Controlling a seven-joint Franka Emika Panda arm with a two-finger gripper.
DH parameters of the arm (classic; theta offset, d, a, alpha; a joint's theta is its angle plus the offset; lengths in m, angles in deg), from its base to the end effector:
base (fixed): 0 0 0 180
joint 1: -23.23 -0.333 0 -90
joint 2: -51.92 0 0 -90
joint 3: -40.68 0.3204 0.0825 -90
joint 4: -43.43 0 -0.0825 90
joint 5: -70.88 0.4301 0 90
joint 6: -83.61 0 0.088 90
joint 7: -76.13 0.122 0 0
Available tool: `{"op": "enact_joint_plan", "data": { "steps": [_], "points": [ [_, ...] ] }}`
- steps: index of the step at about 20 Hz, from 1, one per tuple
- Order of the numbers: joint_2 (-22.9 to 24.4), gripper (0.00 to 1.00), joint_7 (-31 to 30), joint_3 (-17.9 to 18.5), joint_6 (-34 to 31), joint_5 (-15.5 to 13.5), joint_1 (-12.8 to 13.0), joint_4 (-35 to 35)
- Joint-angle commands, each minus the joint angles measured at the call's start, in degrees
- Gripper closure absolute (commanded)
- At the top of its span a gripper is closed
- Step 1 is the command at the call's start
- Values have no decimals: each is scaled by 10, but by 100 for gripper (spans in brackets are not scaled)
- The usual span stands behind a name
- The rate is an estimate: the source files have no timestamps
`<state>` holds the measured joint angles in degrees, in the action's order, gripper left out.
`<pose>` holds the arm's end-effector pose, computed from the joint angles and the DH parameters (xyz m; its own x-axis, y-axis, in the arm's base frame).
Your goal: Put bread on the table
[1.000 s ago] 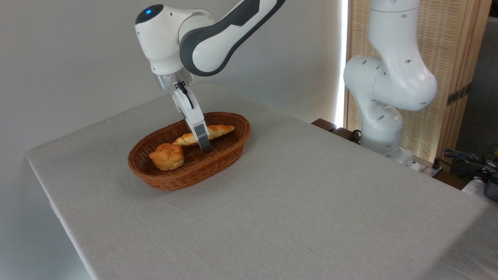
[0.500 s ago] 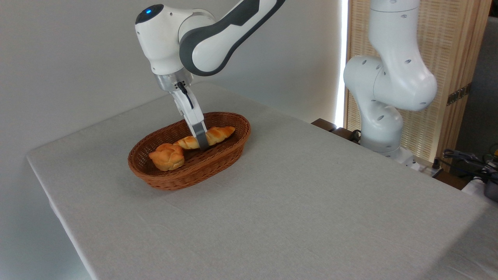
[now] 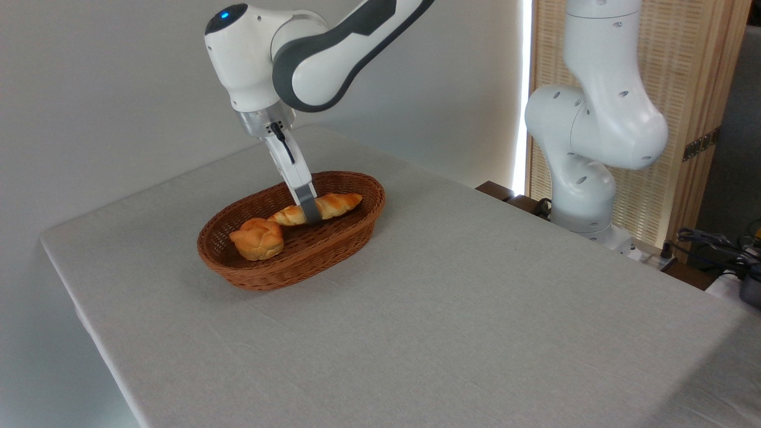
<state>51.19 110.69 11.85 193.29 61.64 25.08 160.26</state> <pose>0.4894 -0.3058 0.3955 0.4734 -0.8803 -0.0308 -0.8597 -0.4694 0.2016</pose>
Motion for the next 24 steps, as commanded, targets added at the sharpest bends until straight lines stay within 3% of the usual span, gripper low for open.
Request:
{"op": "enact_joint_plan", "data": {
  "steps": [1,4,7,10,14,18,21,24],
  "points": [
    [6,79,31,27,-79,8,-4,-46],
    [6,79,38,58,-113,-9,-4,-88],
    [6,79,39,92,-112,-61,-4,-113],
    [6,78,38,135,-109,-74,-4,-141],
    [-1,77,41,193,-42,-66,-4,-141],
    [-27,73,120,242,-11,-49,-4,-141],
    [-42,71,166,252,3,-8,-16,-140],
    [-66,68,178,252,5,3,-24,-139]
  ]
}}
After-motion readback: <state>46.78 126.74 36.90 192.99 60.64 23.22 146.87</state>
